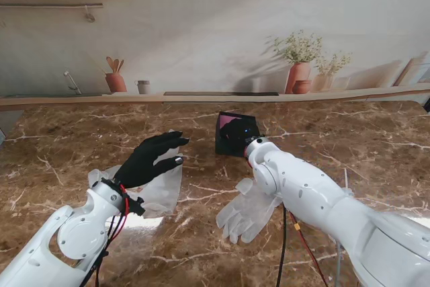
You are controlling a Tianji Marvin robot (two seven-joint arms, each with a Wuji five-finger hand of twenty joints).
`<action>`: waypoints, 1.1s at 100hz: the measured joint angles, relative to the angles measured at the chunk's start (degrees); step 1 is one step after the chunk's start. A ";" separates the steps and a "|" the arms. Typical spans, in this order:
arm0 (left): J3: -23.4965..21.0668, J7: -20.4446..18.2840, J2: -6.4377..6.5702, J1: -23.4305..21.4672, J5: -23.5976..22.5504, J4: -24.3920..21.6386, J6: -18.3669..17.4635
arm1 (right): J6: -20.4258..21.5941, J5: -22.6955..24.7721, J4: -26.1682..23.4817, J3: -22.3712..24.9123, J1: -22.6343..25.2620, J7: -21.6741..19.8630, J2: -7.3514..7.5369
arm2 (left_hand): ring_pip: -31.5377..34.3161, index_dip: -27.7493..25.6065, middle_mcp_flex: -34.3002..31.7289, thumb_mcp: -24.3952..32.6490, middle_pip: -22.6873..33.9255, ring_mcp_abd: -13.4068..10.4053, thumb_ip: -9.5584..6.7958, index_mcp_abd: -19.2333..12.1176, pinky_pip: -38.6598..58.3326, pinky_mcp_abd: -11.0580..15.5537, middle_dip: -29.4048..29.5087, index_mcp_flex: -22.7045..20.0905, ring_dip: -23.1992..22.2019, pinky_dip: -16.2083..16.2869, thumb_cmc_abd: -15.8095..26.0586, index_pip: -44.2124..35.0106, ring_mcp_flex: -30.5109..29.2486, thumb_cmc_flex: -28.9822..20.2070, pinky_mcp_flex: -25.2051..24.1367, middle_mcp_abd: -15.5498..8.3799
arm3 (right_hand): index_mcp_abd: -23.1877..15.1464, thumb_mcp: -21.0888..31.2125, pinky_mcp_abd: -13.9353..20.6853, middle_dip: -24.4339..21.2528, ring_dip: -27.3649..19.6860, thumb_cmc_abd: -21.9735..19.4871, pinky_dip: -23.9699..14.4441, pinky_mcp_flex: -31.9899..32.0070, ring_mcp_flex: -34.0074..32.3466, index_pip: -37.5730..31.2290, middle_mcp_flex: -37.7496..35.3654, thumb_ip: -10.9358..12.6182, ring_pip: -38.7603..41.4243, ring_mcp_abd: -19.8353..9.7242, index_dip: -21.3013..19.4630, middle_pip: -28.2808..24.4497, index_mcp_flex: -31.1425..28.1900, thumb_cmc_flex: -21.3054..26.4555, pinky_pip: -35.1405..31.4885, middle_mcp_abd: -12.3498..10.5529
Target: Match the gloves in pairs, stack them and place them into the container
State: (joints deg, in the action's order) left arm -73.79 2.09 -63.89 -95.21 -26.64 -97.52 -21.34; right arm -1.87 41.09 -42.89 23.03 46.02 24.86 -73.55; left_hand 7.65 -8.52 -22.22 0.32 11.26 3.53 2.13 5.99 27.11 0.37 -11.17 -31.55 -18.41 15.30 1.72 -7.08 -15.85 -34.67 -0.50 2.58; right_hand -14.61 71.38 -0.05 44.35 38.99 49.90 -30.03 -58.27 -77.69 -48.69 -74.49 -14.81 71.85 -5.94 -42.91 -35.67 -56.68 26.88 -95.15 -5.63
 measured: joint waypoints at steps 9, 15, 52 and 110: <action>-0.05 -0.01 0.00 -0.04 0.08 -0.01 0.00 | 0.14 -1.54 2.67 -2.65 -1.63 -0.06 -1.58 | 0.00 0.00 0.00 0.00 0.00 0.00 0.00 0.00 0.00 0.00 0.00 0.00 0.00 0.00 0.00 0.00 0.00 0.00 0.00 0.00 | 0.00 0.00 0.03 0.00 0.02 -0.03 0.00 -0.18 -0.14 0.00 -0.01 0.00 1.28 -0.19 1.24 0.00 0.00 0.00 -0.01 -0.17; -0.05 0.14 -0.01 -0.04 0.16 0.01 0.00 | 0.97 -1.67 5.02 -4.30 -2.76 0.13 -2.77 | 0.00 0.00 0.00 0.00 0.00 0.00 0.00 0.00 0.00 0.00 0.00 0.00 0.00 0.00 0.00 0.00 0.00 0.00 0.00 0.00 | 0.00 0.00 0.05 0.00 0.03 -0.10 0.00 -0.19 -0.15 0.00 -0.03 0.00 1.39 -0.22 1.35 0.00 0.00 0.01 -0.01 -0.33; -0.62 0.62 -0.08 -0.54 0.19 0.14 -0.16 | 2.01 -2.11 8.77 -7.85 -4.87 0.00 -5.30 | 0.00 0.00 0.00 0.00 0.00 0.00 0.00 0.00 0.00 -0.01 0.00 0.00 0.00 0.00 0.00 0.00 0.00 0.00 -0.01 0.00 | -0.01 0.00 0.06 -3.76 0.07 -0.89 0.00 0.78 -0.15 -2.11 -0.03 0.00 -0.39 -0.29 14.13 3.25 0.84 -0.01 0.07 -0.45; -0.69 1.00 -0.07 -0.77 -0.02 0.12 -0.34 | 0.87 -0.22 2.05 -4.85 -3.28 -3.55 -2.15 | 0.00 0.00 -0.01 0.00 0.00 0.00 0.00 0.00 0.00 -0.04 0.00 0.00 0.00 0.00 0.00 0.00 0.00 0.00 -0.01 0.00 | -0.44 -0.57 -0.20 -5.65 -2.18 -3.69 0.00 4.51 -0.11 -3.26 0.31 0.24 -10.30 0.33 19.70 5.67 2.97 -0.42 2.27 -0.44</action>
State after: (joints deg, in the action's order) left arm -74.48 3.09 -63.96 -95.98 -26.67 -97.40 -21.68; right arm -1.00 40.87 -40.84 18.18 42.75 21.31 -75.69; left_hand 7.65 -8.52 -22.23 0.32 11.26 3.53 2.13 5.99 27.11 0.32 -11.17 -31.55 -18.41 15.30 1.72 -7.08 -15.85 -34.67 -0.52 2.58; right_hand -15.05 70.81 -0.26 38.70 36.81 46.21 -30.03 -53.76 -77.80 -51.95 -74.18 -14.57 61.55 -5.60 -23.21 -30.00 -53.71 26.46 -92.88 -6.08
